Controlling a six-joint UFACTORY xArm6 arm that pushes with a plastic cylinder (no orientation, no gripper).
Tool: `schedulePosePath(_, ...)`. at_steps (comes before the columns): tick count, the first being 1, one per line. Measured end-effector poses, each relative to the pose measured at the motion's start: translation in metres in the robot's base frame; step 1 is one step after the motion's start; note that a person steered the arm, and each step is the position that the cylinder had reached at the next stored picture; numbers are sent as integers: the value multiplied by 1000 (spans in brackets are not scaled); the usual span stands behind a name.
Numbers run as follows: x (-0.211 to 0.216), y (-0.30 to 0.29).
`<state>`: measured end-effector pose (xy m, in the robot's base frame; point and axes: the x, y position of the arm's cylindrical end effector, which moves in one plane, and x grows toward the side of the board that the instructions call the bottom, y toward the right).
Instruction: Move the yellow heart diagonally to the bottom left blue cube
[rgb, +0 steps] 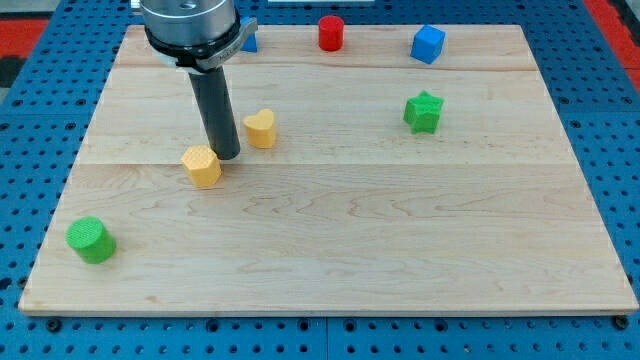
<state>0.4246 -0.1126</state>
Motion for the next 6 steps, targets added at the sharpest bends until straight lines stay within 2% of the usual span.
schedulePosePath(3,-23,0)
schedulePosePath(6,-44,115)
